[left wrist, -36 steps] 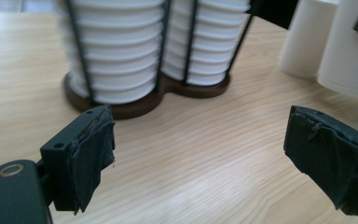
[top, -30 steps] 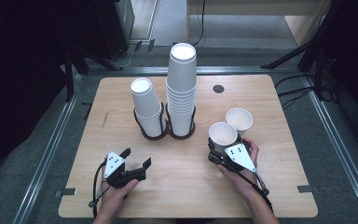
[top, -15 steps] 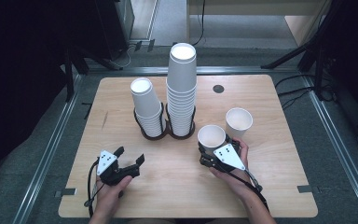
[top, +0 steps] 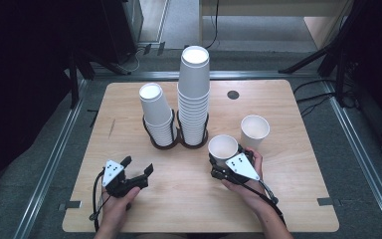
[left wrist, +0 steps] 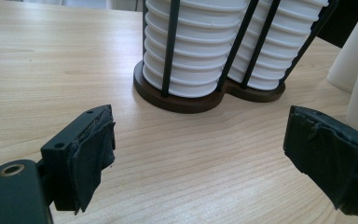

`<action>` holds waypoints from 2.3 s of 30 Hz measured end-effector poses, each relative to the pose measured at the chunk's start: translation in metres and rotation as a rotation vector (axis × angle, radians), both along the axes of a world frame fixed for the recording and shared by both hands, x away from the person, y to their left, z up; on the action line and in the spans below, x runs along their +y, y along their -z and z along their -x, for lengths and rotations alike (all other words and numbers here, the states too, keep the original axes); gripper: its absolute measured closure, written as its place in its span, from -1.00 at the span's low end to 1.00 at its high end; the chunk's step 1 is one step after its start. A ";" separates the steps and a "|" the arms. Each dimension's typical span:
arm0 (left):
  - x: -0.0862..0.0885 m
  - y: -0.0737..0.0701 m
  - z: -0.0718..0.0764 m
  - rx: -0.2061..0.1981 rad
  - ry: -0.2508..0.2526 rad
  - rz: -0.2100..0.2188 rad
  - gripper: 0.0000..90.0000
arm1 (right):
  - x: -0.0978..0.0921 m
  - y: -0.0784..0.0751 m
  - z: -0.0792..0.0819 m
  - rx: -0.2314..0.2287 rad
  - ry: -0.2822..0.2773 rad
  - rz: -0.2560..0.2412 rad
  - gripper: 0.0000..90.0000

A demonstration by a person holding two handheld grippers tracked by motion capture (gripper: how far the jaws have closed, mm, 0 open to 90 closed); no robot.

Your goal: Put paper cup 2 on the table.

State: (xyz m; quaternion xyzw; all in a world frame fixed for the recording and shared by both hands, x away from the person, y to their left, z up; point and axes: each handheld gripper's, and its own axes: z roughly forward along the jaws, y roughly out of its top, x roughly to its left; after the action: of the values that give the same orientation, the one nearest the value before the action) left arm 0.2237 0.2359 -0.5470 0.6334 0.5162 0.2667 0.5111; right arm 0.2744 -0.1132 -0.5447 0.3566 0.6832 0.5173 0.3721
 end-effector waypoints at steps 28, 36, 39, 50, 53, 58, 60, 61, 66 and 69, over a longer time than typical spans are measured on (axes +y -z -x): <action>-0.004 0.000 0.000 0.001 0.012 -0.012 -0.79 | -0.013 0.003 0.017 0.034 0.004 -0.019 -0.75; -0.003 0.000 0.001 -0.001 0.009 -0.014 -0.79 | -0.019 0.001 0.016 0.027 0.007 -0.033 -0.75; -0.003 -0.001 0.002 0.000 0.009 -0.013 -0.79 | -0.020 0.000 0.016 0.029 0.006 -0.039 -0.76; -0.002 -0.001 0.002 -0.003 0.010 -0.013 -0.79 | -0.017 0.000 0.022 0.035 -0.028 -0.027 -0.83; -0.002 -0.001 0.002 -0.003 0.011 -0.015 -0.79 | -0.017 -0.001 0.022 0.041 -0.036 -0.029 -0.90; -0.002 -0.002 0.002 -0.005 0.009 -0.011 -0.79 | -0.018 -0.005 0.024 0.072 -0.043 -0.038 -1.00; -0.002 -0.002 0.003 -0.004 0.009 -0.013 -0.79 | -0.019 -0.007 0.024 0.073 -0.046 -0.031 -1.00; -0.002 -0.002 0.003 -0.004 0.009 -0.013 -0.79 | -0.019 -0.007 0.024 0.073 -0.046 -0.031 -1.00; -0.002 -0.002 0.002 -0.005 0.012 -0.015 -0.79 | -0.022 -0.013 0.029 0.066 -0.063 -0.030 -1.00; -0.002 -0.002 0.002 -0.005 0.011 -0.016 -0.79 | -0.025 -0.020 0.033 0.056 -0.081 -0.044 -1.00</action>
State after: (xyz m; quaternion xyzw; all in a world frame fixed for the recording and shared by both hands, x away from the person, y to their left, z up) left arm 0.2213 0.2335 -0.5454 0.6398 0.5093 0.2693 0.5087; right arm 0.2415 -0.1379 -0.5242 0.3509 0.6957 0.5368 0.3238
